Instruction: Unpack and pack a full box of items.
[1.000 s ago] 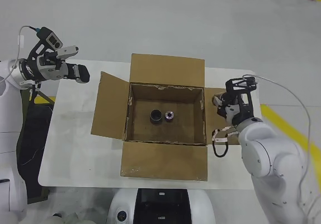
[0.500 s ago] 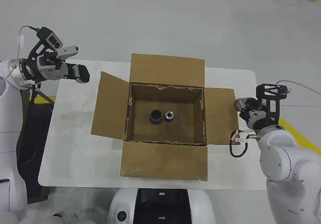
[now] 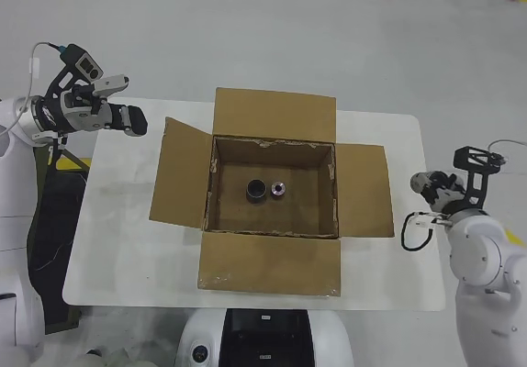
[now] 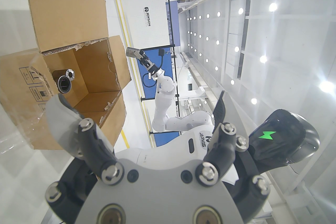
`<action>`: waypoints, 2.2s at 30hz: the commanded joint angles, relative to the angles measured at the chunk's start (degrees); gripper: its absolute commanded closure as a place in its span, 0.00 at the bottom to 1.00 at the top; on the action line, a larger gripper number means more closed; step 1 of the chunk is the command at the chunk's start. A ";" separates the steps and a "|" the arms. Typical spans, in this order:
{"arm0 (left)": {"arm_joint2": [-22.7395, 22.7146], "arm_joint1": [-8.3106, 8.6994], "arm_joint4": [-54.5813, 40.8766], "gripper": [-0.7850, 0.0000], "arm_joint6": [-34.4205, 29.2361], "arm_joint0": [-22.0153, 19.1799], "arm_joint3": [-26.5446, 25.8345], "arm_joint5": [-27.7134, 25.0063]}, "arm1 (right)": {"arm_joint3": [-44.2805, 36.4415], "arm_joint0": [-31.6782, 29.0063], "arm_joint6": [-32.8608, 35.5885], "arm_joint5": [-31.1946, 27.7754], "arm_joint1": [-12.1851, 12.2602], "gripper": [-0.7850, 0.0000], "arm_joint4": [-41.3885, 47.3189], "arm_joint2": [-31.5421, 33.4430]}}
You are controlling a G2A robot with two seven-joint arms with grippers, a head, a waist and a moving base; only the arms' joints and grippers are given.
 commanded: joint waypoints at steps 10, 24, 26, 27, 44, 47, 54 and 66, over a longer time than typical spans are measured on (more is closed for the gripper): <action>0.00 0.00 0.00 0.00 0.00 0.00 0.00 0.00 | 8.50 2.60 -2.54 -0.27 -0.03 1.00 -0.21 -1.63; 0.00 0.00 0.00 0.00 0.00 0.00 0.00 0.00 | 16.54 6.33 -3.62 1.67 -0.33 1.00 -2.30 -5.55; 0.00 0.00 0.00 0.00 0.00 0.00 0.00 0.00 | 17.50 6.67 -4.14 2.33 -0.40 1.00 -2.27 -5.80; 0.00 0.00 0.00 0.00 0.00 0.00 0.00 0.00 | 18.01 6.80 -4.38 2.58 -0.45 1.00 -2.14 -5.97; 0.00 0.00 0.00 0.00 0.00 0.00 0.00 0.00 | 22.22 8.33 -8.31 8.15 -1.25 1.00 -3.16 -9.31; 0.00 0.00 0.00 0.00 0.00 0.00 0.00 0.00 | 22.56 8.44 -8.56 9.30 -1.38 1.00 -3.58 -9.73; 0.00 0.00 0.00 0.00 0.00 0.00 0.00 0.00 | 23.57 9.04 -7.91 12.53 -1.87 1.00 -3.14 -11.12; 0.00 0.00 0.00 0.00 0.00 0.00 0.00 0.00 | 25.49 10.04 -6.72 15.92 -2.42 0.89 -3.63 -12.54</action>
